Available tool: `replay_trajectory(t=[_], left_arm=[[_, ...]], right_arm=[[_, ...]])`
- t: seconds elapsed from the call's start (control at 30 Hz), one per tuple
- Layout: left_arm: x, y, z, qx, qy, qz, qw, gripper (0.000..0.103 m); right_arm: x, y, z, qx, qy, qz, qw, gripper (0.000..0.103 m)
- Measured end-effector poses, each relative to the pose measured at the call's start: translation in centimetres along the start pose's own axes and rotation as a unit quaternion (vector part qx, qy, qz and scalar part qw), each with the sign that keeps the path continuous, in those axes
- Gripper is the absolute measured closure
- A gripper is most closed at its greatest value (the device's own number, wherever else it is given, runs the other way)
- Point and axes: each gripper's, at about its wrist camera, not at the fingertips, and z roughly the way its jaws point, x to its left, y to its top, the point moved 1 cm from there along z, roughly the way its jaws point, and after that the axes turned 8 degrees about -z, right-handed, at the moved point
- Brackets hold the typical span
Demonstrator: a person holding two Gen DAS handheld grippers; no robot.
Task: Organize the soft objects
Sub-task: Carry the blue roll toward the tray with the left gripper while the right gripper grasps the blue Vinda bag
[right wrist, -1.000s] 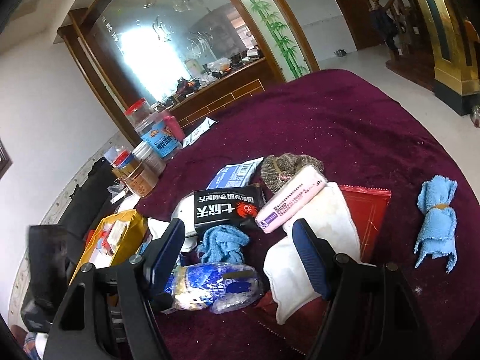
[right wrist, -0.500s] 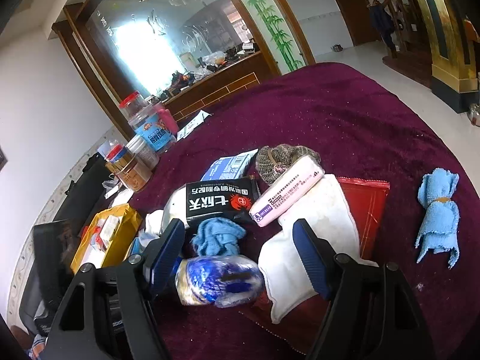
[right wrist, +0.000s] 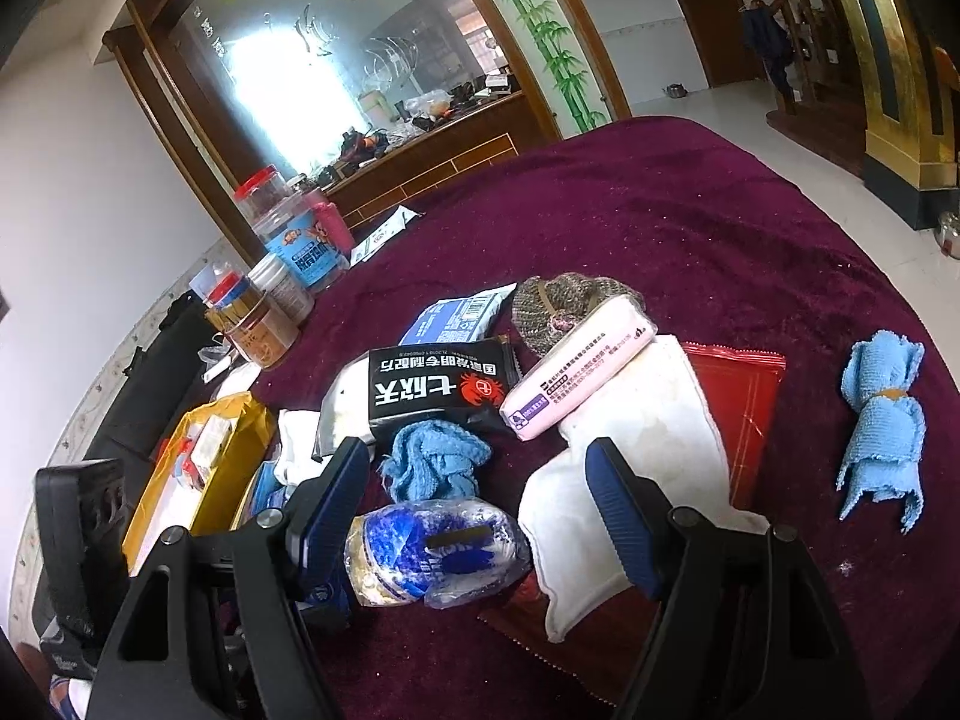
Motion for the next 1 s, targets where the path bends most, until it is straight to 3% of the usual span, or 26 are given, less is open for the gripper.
replay_trajectory(t=[0.2, 0.23, 0.27, 0.3, 0.43, 0.57, 0.7, 0.83, 1.0], left_arm=[[0.0, 1.0, 0.4, -0.025, 0.017, -0.016, 0.9994, 0.032], [0.3, 1.1, 0.4, -0.032, 0.014, -0.018, 0.9992, 0.040], [0.4, 1.1, 0.3, -0.034, 0.007, -0.017, 0.9992, 0.066], [0.7, 1.1, 0.2, -0.028, -0.006, -0.019, 0.9994, 0.081], [1.5, 0.5, -1.7, -0.047, -0.034, -0.022, 0.9981, 0.082], [2.1, -0.8, -6.6, -0.081, -0.091, -0.024, 0.9922, 0.081], [4.4, -1.9, -11.1, -0.116, -0.120, -0.042, 0.9851, 0.081], [7.9, -2.7, -14.8, -0.149, -0.115, -0.063, 0.9802, 0.081], [14.3, -3.7, -17.4, -0.179, -0.070, -0.103, 0.9759, 0.081]], right_arm=[[-0.2, -0.1, 0.1, 0.003, 0.002, 0.003, 1.000, 0.029], [-0.1, -0.1, 0.1, 0.003, 0.001, 0.001, 1.000, 0.030], [-0.1, -0.1, 0.1, 0.003, 0.001, 0.000, 1.000, 0.029], [-0.2, -0.1, 0.1, 0.003, 0.001, -0.001, 1.000, 0.029], [-0.3, -0.1, 0.1, 0.003, 0.004, 0.002, 1.000, 0.029], [-0.3, -0.2, 0.3, 0.006, 0.007, 0.002, 1.000, 0.029], [0.3, -0.4, 0.6, 0.016, 0.016, -0.010, 1.000, 0.029], [2.0, -0.8, 1.0, 0.033, 0.047, -0.028, 0.998, 0.029], [6.3, -2.5, 3.7, 0.112, 0.022, -0.114, 0.987, 0.029]])
